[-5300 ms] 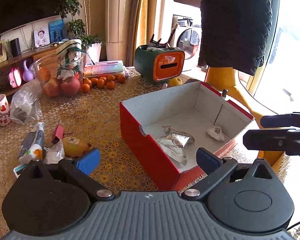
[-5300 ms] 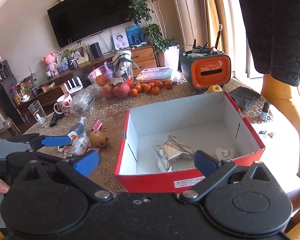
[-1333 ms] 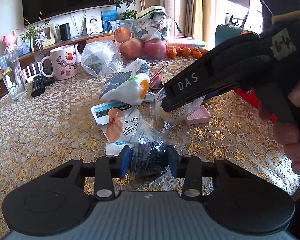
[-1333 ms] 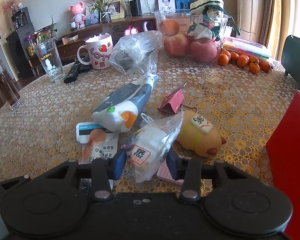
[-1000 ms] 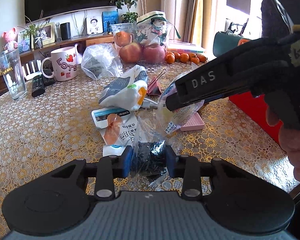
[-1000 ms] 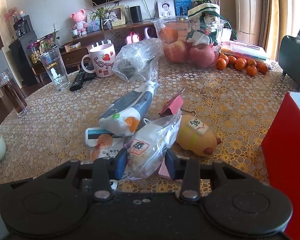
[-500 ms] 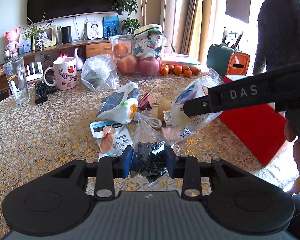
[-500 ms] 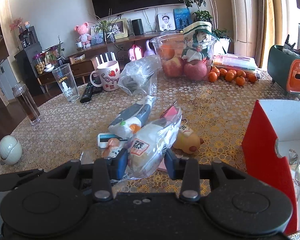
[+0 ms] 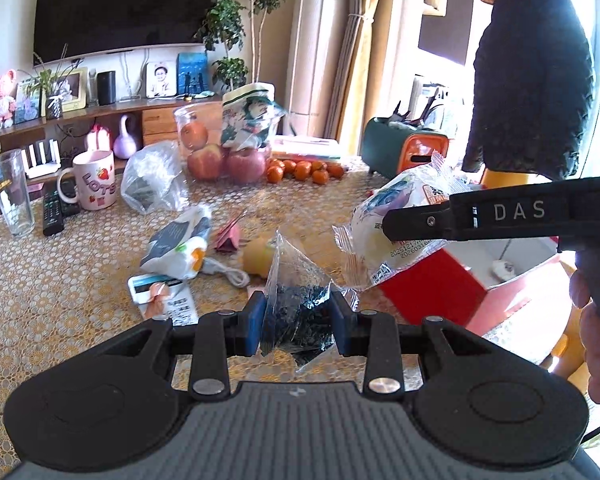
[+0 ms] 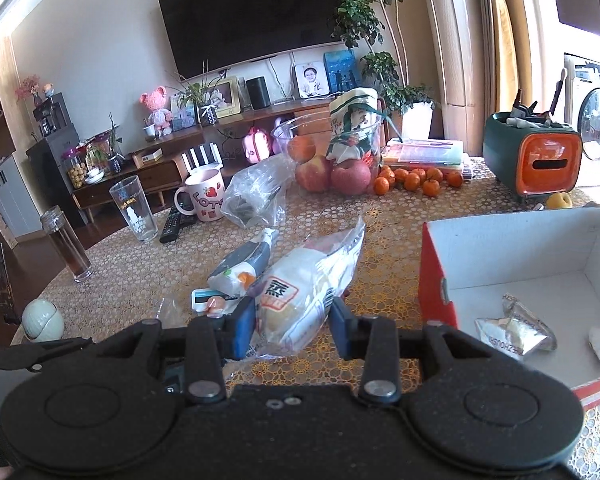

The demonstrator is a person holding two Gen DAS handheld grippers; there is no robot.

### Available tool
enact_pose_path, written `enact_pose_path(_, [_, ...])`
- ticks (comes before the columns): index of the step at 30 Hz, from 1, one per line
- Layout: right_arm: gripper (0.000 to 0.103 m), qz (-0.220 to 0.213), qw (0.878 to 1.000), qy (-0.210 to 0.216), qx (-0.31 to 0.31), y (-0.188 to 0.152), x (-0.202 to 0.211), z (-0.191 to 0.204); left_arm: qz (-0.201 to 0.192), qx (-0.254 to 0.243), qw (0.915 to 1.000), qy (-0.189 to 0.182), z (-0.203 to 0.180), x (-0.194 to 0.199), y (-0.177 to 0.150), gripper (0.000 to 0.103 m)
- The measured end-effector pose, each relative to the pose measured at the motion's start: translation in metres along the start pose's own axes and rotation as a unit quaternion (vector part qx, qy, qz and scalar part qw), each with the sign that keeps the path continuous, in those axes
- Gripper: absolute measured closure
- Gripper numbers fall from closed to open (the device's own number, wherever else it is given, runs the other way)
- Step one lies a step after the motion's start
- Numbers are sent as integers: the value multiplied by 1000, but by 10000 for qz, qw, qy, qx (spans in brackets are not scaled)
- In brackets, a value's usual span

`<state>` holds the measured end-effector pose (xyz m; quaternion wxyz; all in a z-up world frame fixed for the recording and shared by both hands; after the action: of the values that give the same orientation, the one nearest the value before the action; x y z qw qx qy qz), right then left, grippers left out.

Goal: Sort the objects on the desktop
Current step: 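Carry the dark bag and bun package with both tools over the red box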

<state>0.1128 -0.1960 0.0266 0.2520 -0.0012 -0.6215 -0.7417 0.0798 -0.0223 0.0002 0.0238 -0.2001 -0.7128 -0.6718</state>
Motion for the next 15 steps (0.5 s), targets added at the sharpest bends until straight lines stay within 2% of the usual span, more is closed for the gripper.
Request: enact_pose_path(15, [65,-456,9978,-402,-255,18,60,-68,-220,-249,9986,-418,-77,0,26,70])
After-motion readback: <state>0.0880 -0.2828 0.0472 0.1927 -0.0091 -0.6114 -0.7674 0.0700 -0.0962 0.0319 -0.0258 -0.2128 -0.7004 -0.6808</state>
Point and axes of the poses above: each gripper's, at about its wrist camera, not at the fingertips, and x roughly against the way its jaws point, z to its left, y to its top, the point moved 1 cm from there along -x, roughly the way its jaws point, and after that the axes turned 15 degrees about -z, right-handed, at the moved point
